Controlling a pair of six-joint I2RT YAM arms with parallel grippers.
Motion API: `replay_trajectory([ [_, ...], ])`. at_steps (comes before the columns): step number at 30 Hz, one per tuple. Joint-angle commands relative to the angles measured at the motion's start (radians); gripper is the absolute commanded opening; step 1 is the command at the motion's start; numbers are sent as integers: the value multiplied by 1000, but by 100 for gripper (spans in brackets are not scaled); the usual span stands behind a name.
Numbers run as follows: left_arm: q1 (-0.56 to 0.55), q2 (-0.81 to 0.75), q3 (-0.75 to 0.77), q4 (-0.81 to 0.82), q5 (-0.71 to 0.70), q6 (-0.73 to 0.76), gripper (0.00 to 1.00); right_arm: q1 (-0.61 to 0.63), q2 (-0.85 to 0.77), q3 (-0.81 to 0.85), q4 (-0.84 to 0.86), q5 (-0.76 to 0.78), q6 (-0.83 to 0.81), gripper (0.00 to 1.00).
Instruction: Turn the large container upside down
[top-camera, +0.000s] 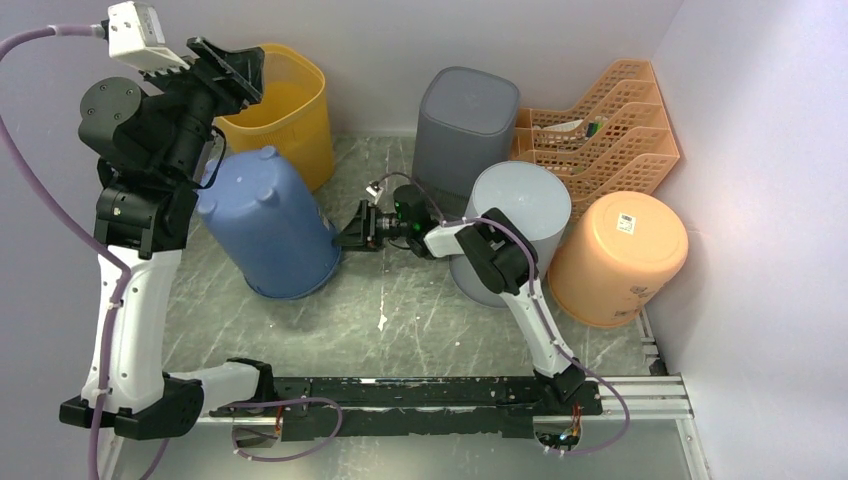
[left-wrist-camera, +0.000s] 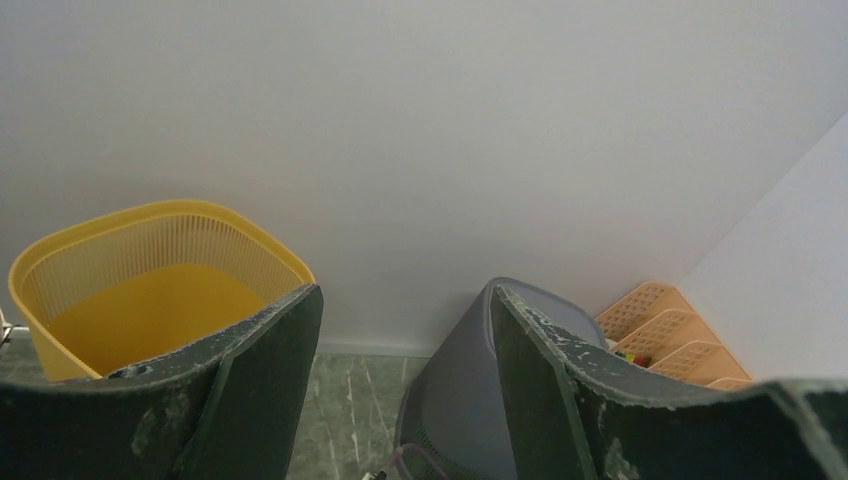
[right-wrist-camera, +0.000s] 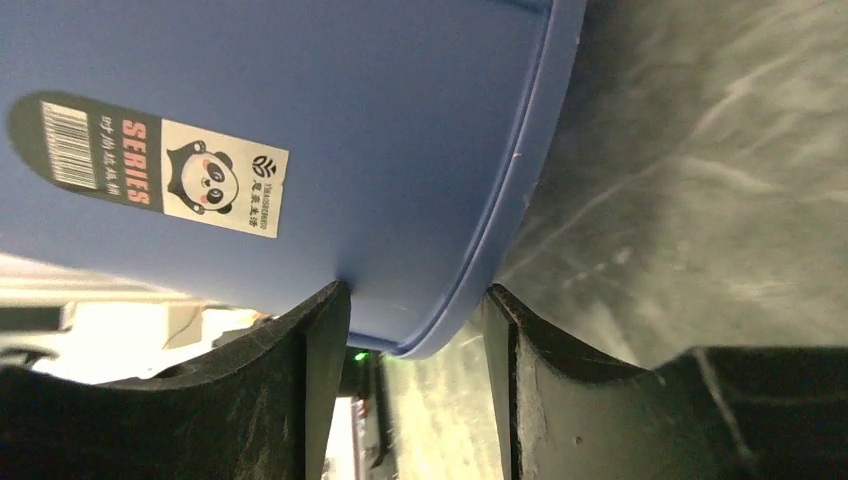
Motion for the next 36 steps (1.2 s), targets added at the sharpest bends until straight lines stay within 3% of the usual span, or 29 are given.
replay_trajectory([
  [1, 6, 3, -15, 46, 31, 12, 74, -4, -105, 90, -427, 128, -308, 52],
  [9, 6, 4, -44, 23, 18, 2, 74, 12, -226, 193, -817, 357, -549, 52],
  [17, 6, -20, -95, -47, -43, 10, 73, 66, -366, 255, -1019, 519, -666, 52],
  [23, 6, -31, -164, -196, -226, -36, 52, 91, -526, 312, -1188, 601, -752, 52],
  [31, 30, -9, -285, -315, -452, -119, 69, 102, -695, 418, -1454, 705, -860, 54],
  [36, 157, -28, -381, -299, -421, -140, 73, 102, -787, 438, -1553, 759, -905, 58],
])
